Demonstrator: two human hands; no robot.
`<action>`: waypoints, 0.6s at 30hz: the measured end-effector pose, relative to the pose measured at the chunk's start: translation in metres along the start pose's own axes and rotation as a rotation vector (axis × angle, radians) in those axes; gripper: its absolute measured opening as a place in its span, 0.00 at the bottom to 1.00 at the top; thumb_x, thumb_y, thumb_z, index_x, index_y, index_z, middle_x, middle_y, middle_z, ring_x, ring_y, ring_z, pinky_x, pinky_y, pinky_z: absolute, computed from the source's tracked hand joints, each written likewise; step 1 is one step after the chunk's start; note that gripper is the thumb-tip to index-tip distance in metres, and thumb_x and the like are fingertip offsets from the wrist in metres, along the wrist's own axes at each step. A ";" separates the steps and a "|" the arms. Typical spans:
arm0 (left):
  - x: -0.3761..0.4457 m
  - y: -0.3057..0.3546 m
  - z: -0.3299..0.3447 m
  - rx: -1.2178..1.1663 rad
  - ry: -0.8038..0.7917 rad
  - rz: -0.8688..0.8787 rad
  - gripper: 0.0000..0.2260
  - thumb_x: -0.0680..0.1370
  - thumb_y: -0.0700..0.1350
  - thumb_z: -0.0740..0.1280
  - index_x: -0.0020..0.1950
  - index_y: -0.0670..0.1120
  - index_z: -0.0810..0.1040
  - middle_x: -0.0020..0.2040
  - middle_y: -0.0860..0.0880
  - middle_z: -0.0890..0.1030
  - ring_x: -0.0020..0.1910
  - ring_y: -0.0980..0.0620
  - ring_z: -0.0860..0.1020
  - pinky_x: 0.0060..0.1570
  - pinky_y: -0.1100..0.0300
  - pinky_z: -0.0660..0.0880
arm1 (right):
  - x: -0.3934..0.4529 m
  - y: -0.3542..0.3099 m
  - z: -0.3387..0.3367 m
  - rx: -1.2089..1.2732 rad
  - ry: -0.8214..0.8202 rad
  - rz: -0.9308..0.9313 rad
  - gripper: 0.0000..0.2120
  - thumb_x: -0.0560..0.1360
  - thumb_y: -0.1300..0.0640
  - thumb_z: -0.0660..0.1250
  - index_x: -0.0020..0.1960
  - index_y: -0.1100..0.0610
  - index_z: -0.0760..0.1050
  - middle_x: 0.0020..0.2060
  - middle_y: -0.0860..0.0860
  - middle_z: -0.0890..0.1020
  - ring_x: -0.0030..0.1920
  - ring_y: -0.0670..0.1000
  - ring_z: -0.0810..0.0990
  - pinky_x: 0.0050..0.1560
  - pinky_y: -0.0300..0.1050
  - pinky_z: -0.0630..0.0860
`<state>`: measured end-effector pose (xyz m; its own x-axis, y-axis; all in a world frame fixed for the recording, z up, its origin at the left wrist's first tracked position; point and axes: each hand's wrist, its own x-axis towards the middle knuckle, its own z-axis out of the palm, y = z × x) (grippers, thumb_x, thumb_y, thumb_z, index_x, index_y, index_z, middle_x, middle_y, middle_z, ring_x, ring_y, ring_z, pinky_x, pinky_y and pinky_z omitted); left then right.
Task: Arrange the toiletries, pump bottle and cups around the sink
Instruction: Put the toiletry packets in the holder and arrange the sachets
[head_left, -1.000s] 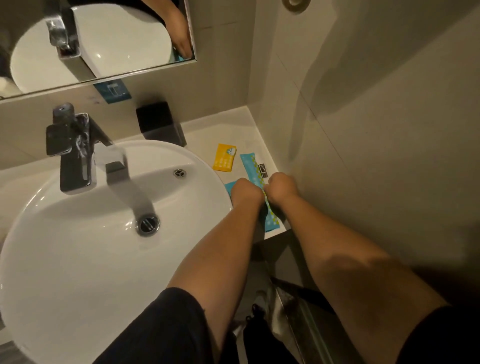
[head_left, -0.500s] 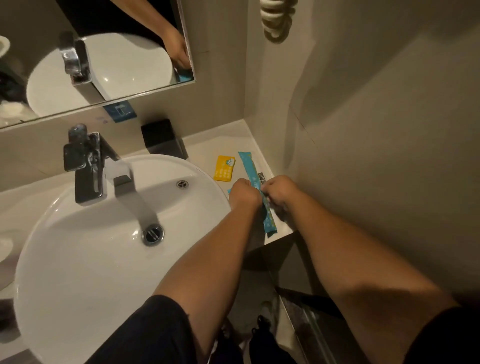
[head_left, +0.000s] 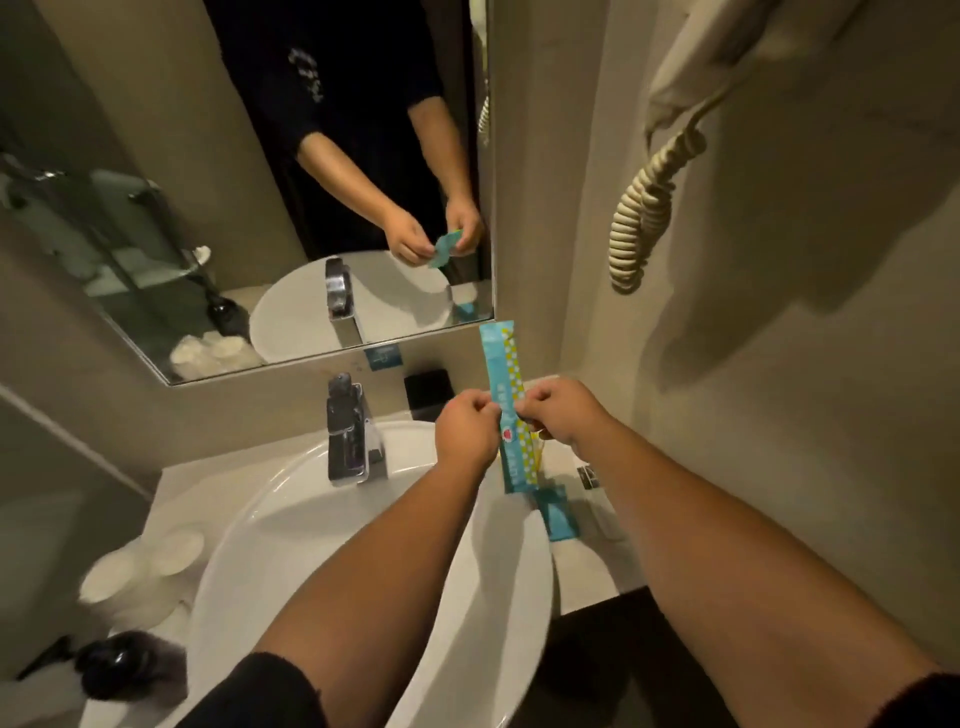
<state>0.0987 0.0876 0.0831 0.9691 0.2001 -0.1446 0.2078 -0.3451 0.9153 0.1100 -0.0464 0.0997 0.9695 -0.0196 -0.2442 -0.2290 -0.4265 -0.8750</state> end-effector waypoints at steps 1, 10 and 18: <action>0.005 0.003 -0.013 -0.002 0.017 0.024 0.06 0.74 0.42 0.67 0.37 0.50 0.77 0.38 0.51 0.82 0.40 0.50 0.81 0.39 0.55 0.78 | 0.004 -0.010 0.007 0.019 0.000 -0.026 0.06 0.72 0.62 0.70 0.39 0.65 0.79 0.29 0.57 0.76 0.30 0.52 0.71 0.33 0.44 0.72; 0.062 0.011 -0.086 -0.045 0.205 0.076 0.05 0.76 0.42 0.65 0.44 0.49 0.81 0.42 0.50 0.83 0.40 0.50 0.80 0.38 0.56 0.77 | 0.061 -0.075 0.069 -0.005 -0.010 -0.232 0.08 0.71 0.59 0.70 0.34 0.60 0.79 0.28 0.54 0.79 0.31 0.52 0.76 0.41 0.53 0.77; 0.113 0.004 -0.070 0.002 0.368 0.039 0.06 0.78 0.43 0.63 0.49 0.46 0.80 0.45 0.49 0.82 0.42 0.51 0.78 0.41 0.57 0.73 | 0.129 -0.072 0.088 -0.098 -0.029 -0.310 0.09 0.73 0.55 0.69 0.34 0.51 0.76 0.33 0.50 0.82 0.39 0.55 0.82 0.47 0.57 0.80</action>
<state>0.1997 0.1731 0.0970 0.8637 0.5027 0.0356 0.1721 -0.3606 0.9167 0.2444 0.0610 0.0947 0.9885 0.1503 0.0142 0.0874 -0.4936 -0.8653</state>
